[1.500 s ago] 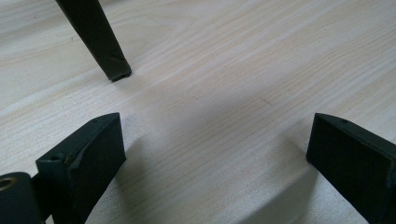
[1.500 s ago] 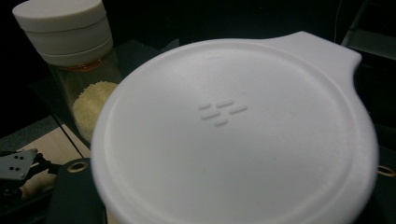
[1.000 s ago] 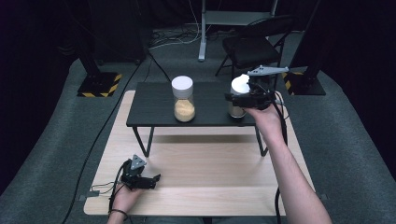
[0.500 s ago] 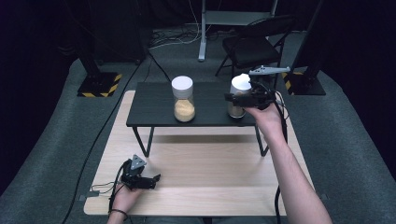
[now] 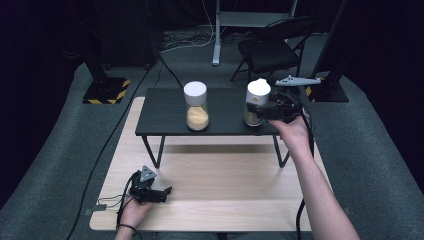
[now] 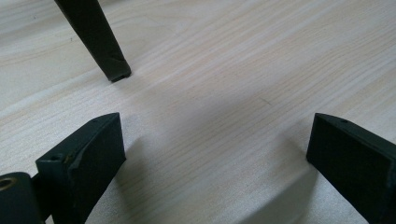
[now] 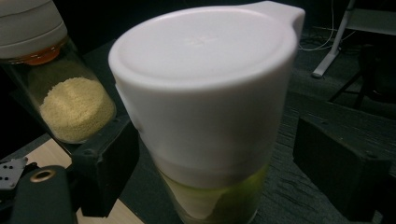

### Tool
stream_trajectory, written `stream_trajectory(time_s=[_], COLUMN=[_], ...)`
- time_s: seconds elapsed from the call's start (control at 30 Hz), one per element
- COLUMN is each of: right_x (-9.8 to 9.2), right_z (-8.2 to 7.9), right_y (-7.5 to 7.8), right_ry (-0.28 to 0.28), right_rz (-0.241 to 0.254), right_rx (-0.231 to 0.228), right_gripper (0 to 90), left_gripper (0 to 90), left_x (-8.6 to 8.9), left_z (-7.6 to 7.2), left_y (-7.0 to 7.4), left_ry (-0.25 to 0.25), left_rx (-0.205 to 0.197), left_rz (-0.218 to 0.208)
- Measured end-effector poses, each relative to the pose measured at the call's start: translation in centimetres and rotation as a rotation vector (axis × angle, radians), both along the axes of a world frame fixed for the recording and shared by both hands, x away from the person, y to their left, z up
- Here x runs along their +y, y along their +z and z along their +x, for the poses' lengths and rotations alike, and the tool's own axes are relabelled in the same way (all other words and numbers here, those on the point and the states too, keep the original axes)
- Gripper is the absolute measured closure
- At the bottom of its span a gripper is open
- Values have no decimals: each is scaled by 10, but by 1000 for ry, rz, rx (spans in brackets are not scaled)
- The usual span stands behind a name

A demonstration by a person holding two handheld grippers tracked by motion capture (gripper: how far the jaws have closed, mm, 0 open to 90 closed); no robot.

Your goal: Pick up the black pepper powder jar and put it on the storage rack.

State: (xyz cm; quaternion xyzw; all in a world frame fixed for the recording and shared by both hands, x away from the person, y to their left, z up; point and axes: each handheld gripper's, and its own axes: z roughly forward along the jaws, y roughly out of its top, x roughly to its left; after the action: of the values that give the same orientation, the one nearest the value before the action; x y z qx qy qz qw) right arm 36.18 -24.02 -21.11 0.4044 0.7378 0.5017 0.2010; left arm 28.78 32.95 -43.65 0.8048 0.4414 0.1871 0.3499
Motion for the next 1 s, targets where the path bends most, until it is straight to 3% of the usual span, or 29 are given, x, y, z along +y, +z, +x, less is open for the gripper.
stream_trajectory(time_s=[0.43, 0.83, 1.0], right_x=[-12, -5, -8], right_z=[-21, -43, -47], right_y=[-10, -20, -25], right_ry=[0, -97, -97], right_rz=[8, -39, -38], right_rx=[-29, -67, -71], right_gripper=[96, 13, 0], left_gripper=[37, 37, 37], left_x=[0, 0, 0], left_z=[0, 0, 0], left_y=[0, 0, 0], left_ry=[0, 0, 0], left_rx=[0, 0, 0], left_rz=[0, 0, 0])
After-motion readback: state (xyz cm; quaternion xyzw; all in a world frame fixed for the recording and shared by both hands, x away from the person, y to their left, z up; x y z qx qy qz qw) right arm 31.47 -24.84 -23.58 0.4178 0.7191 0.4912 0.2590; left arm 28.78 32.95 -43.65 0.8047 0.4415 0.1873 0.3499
